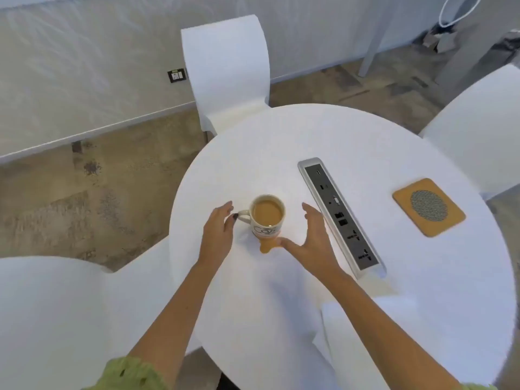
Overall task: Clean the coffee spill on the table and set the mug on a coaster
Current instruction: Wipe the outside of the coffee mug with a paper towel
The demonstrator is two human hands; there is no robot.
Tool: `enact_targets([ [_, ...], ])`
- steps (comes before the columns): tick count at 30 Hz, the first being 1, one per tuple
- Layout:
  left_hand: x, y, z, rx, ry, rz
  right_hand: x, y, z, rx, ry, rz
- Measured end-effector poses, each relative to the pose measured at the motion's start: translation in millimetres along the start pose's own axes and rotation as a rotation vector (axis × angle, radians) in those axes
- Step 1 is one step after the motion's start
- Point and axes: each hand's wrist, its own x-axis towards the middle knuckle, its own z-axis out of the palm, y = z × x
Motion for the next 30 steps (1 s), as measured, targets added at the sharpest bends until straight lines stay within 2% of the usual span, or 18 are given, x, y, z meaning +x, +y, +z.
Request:
enact_targets([
  [5,24.6,-6.1,0.9,-0.039,-0.225,0.012,37.6,-8.2,35.3,0.171,-0.087,0.133],
  [8,33.4,-9.6,-0.4,-0.020,-0.294,0.049,47.3,-5.6,48.8,0.185,-0.097,0.165],
  [14,41.2,-11.4,-3.6,0.069,-0.375,0.130,49.2,-11.6,54.2,0.109,0.046,0.171],
  [18,45.8,-10.2,-6.1,0.051,-0.427,0.138,49.3,-22.0,50.9,0.045,0.085,0.163],
  [21,51.2,0.0,-11.0,-0.031,-0.462,0.094,50.5,-34.8,40.6,0.041,0.102,0.156],
  [25,56.2,24.4,-17.8,-0.279,-0.511,-0.064,54.9,-53.8,21.2,-0.006,0.100,0.105],
  [27,55.6,35.9,-18.0,-0.402,-0.483,-0.105,57.9,-64.3,13.7,-0.023,0.102,0.064],
  [30,52.0,49.7,-16.7,-0.457,-0.383,-0.131,59.7,-82.0,4.0,-0.042,0.104,0.026],
])
